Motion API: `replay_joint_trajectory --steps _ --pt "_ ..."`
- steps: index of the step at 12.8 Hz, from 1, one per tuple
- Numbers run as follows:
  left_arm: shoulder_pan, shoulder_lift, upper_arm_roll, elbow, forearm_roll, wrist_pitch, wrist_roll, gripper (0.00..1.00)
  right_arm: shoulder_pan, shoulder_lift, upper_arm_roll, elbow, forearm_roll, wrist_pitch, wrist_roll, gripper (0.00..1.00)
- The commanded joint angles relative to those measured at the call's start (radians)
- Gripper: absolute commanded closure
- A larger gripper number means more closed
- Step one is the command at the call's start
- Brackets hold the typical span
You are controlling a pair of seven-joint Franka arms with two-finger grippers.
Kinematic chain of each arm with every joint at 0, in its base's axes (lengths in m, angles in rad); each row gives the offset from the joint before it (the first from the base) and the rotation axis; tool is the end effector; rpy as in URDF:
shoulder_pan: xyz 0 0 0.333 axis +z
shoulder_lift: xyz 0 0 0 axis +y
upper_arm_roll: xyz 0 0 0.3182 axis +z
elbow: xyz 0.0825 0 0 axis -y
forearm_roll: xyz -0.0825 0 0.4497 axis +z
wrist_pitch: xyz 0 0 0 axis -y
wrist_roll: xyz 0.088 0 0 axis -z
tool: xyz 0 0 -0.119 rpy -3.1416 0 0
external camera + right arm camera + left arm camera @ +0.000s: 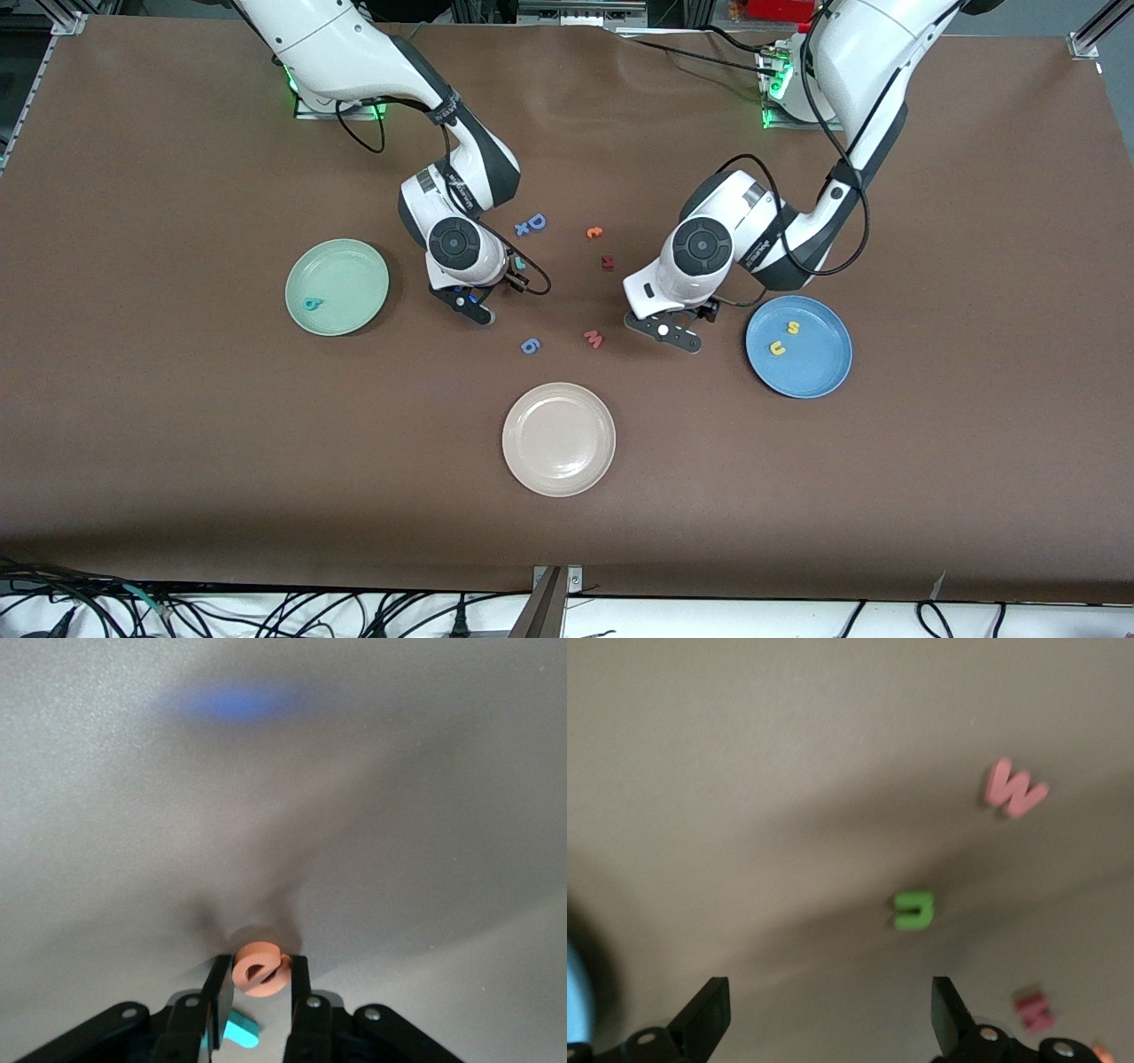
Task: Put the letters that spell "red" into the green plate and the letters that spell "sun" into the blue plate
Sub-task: 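Grasp the green n with the left gripper while the right gripper lifts the e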
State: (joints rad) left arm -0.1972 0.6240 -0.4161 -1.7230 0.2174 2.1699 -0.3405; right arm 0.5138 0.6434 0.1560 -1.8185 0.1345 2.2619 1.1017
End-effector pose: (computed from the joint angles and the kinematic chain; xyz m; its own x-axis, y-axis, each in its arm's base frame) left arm 0.5911 -0.3847 0.1860 0.9303 -0.3427 -0.1307 -0.3414 -0.9393 0.0333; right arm 0.5209 0.4188 0.1116 0.8188 -0.5169 -0.2499 -0.5087 -0.8549 0.1017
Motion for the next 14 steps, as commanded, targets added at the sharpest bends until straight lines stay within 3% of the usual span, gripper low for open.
replay_joint_trajectory --steps 1,5,10,14 --pt "-0.019 0.060 0.005 0.036 0.026 0.068 -0.078 0.00 -0.006 -0.020 -0.010 0.008 -0.006 -0.047 -0.009 0.87" --pt "-0.068 0.100 0.013 0.033 0.030 0.111 -0.173 0.00 -0.008 -0.082 -0.096 0.063 -0.013 -0.244 -0.150 0.87" --pt "-0.093 0.137 0.019 0.025 0.111 0.140 -0.250 0.01 -0.008 -0.151 -0.275 0.062 -0.013 -0.427 -0.495 0.86" --pt "-0.093 0.137 0.019 0.025 0.112 0.140 -0.250 0.23 -0.008 -0.146 -0.407 0.007 -0.010 -0.433 -0.768 0.86"
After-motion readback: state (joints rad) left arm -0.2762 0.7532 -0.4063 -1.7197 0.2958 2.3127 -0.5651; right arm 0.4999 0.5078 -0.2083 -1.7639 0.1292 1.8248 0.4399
